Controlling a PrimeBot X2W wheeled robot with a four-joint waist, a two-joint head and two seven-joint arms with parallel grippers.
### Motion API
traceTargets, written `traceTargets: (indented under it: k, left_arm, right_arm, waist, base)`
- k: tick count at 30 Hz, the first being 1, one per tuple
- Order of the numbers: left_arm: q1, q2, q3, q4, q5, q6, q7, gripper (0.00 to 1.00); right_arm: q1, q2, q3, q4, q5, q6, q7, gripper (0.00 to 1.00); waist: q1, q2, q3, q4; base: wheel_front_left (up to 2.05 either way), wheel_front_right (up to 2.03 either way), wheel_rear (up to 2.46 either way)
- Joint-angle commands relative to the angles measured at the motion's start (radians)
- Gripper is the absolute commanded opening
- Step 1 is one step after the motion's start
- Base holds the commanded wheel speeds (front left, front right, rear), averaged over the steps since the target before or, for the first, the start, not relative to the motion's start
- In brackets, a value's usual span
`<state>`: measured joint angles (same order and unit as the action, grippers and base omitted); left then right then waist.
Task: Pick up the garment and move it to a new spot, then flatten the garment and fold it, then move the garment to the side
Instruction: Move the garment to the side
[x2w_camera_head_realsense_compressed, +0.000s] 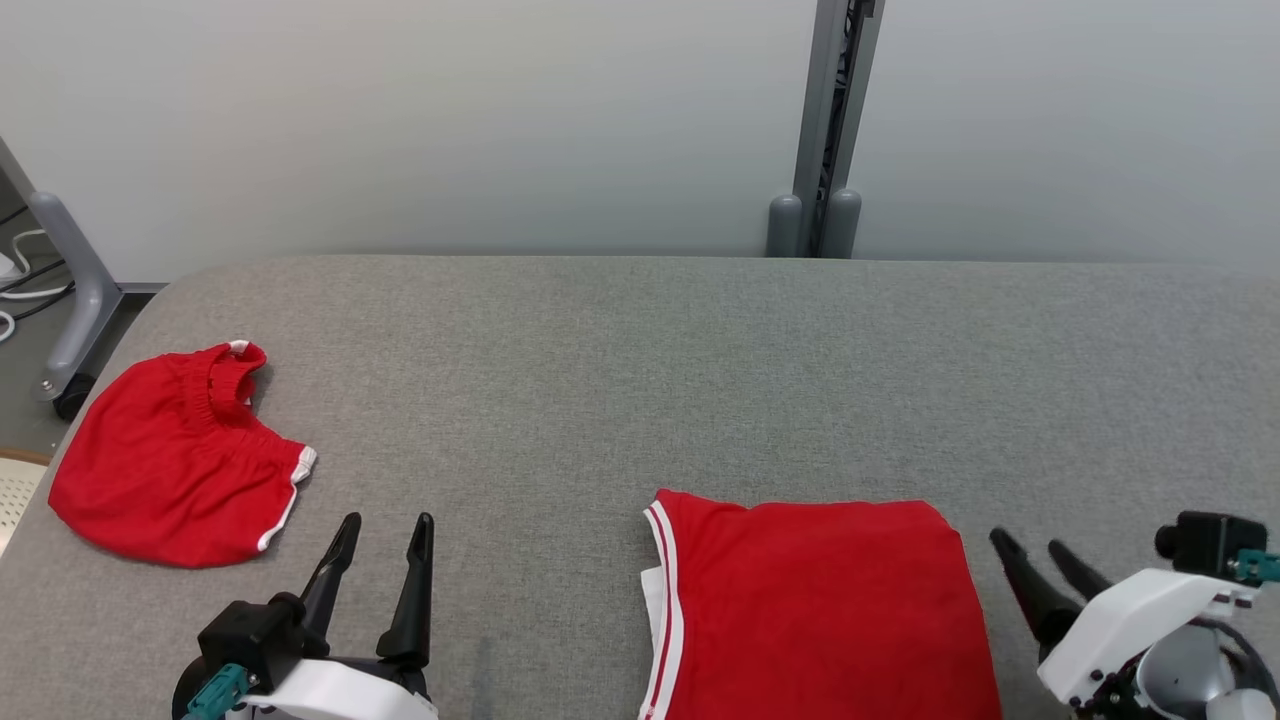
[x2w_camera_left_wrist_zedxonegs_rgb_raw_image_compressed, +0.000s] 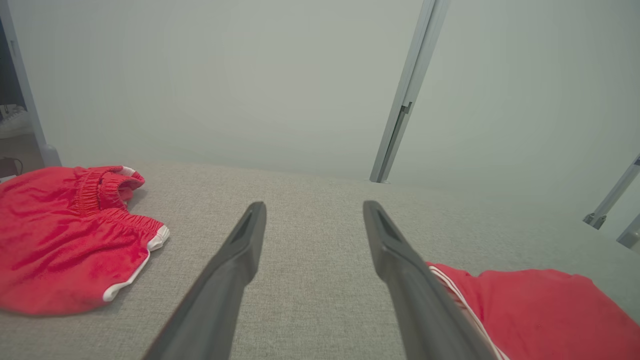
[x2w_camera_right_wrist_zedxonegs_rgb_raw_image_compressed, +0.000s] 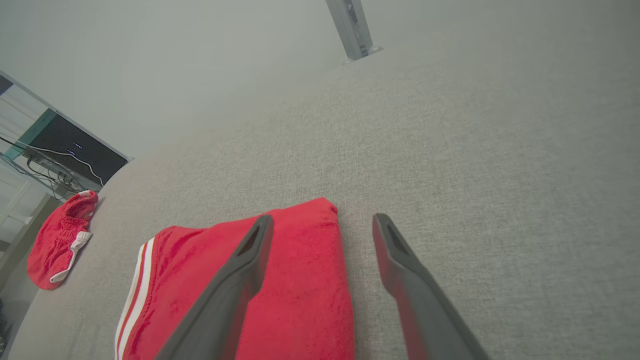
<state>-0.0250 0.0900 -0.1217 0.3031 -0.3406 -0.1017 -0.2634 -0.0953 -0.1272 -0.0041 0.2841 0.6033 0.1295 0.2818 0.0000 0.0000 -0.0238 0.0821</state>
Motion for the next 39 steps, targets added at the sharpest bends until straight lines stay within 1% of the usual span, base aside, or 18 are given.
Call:
traceTargets:
  k: [1, 11, 15, 20, 21, 22, 24, 33, 36, 39]
  left_arm:
    - [0.002, 0.005, -0.001, 0.001, 0.004, -0.002, -0.002, 1.00]
    - [-0.012, 0.000, -0.006, 0.008, 0.005, -0.003, -0.002, 1.00]
    - [-0.017, 0.000, -0.011, 0.012, 0.005, -0.005, -0.002, 1.00]
    - [-0.018, 0.000, -0.013, 0.017, 0.005, -0.006, -0.002, 1.00]
    - [-0.018, 0.000, -0.014, 0.017, 0.005, -0.006, -0.002, 1.00]
    - [-0.018, 0.001, -0.013, 0.018, 0.005, -0.005, -0.002, 1.00]
    - [-0.016, 0.001, -0.013, 0.018, 0.004, -0.004, -0.002, 1.00]
    - [-0.021, 0.005, -0.010, 0.021, -0.002, -0.006, -0.002, 1.00]
    - [-0.022, 0.006, -0.012, 0.016, 0.002, -0.005, -0.002, 1.00]
    - [-0.029, 0.007, -0.020, 0.011, 0.008, -0.007, -0.002, 1.00]
  right_arm:
    - [-0.001, -0.002, 0.001, 0.013, 0.003, 0.002, 0.013, 1.00]
    - [-0.074, 0.021, 0.008, 0.202, 0.018, 0.002, 0.145, 1.00]
    - [-0.111, 0.030, 0.002, 0.287, 0.019, 0.002, 0.176, 1.00]
    - [-0.139, 0.045, 0.001, 0.381, 0.050, 0.002, 0.211, 1.00]
    - [-0.140, 0.049, 0.003, 0.393, 0.060, 0.002, 0.216, 0.78]
    - [-0.143, 0.051, 0.004, 0.403, 0.069, 0.002, 0.220, 0.42]
    - [-0.146, 0.051, 0.011, 0.412, 0.081, 0.002, 0.222, 0.00]
    - [-0.178, 0.017, 0.065, 0.371, 0.104, 0.002, 0.120, 0.00]
    - [-0.197, -0.009, 0.106, 0.335, 0.103, 0.002, 0.068, 0.00]
    - [-0.242, -0.055, 0.166, 0.301, 0.087, 0.002, 0.024, 0.00]
  waist:
    - [0.0000, 0.0000, -0.001, 0.004]
    - [0.0000, 0.0000, 0.001, 0.016]
    - [0.0000, 0.0000, 0.004, 0.027]
    - [0.0000, 0.0000, 0.005, 0.045]
    - [0.0000, 0.0000, 0.006, 0.048]
    - [0.0000, 0.0000, 0.006, 0.050]
    - [0.0000, 0.0000, 0.006, 0.053]
    - [0.0000, 0.0000, 0.007, 0.050]
    - [0.0000, 0.0000, 0.012, 0.041]
    - [0.0000, 0.0000, 0.029, 0.024]
  base:
    - [0.00, 0.00, 0.00]
    - [0.00, 0.00, 0.00]
    - [0.00, 0.00, 0.00]
    - [0.00, 0.00, 0.00]
    - [0.00, 0.00, 0.00]
    - [0.00, 0.00, 0.00]
    - [0.00, 0.00, 0.00]
    - [0.00, 0.00, 0.00]
    - [0.00, 0.00, 0.00]
    - [0.00, 0.00, 0.00]
